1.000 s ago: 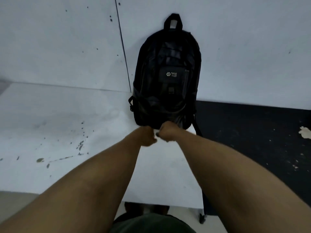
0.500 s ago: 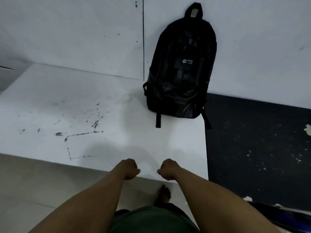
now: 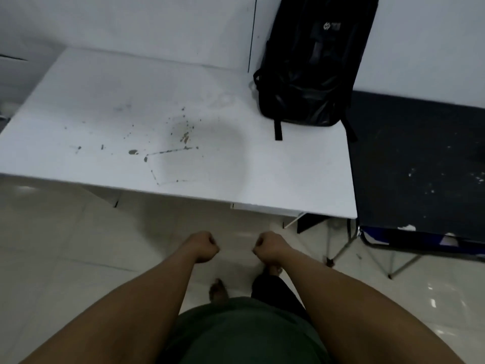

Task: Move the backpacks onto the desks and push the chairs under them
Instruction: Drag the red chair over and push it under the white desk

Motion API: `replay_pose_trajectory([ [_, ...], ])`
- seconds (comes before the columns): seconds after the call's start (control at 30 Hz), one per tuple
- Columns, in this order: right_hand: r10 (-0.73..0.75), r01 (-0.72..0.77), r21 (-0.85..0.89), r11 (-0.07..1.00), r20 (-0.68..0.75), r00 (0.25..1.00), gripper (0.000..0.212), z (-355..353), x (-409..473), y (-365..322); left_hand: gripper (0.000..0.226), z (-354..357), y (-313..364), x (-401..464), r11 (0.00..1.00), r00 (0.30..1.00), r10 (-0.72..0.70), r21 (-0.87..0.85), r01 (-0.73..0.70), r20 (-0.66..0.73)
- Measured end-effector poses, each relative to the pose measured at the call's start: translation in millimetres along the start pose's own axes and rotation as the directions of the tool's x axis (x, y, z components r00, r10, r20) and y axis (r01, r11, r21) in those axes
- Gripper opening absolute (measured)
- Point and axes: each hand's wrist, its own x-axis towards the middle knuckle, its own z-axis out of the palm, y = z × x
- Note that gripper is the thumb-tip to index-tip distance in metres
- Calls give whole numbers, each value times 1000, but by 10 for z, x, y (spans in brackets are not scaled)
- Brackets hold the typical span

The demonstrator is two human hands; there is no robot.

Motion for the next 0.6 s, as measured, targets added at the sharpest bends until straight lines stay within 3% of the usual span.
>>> replay_pose_trajectory([
  [0.17,45,-46,13,999,62,997,42,566,-327,197,30,448,-456,-289,996,996,-12,87,5,83],
  [0.3,74,-74,0,997,87,994,39,888,-585,374,40,732,-692,-510,996,993,-23,87,13,113],
  [0.6,0,0,30,1000,0,1000,34,1452,-1189,503,39,1230,-913,-1076,1000,1000,20,-5,-20,-18],
])
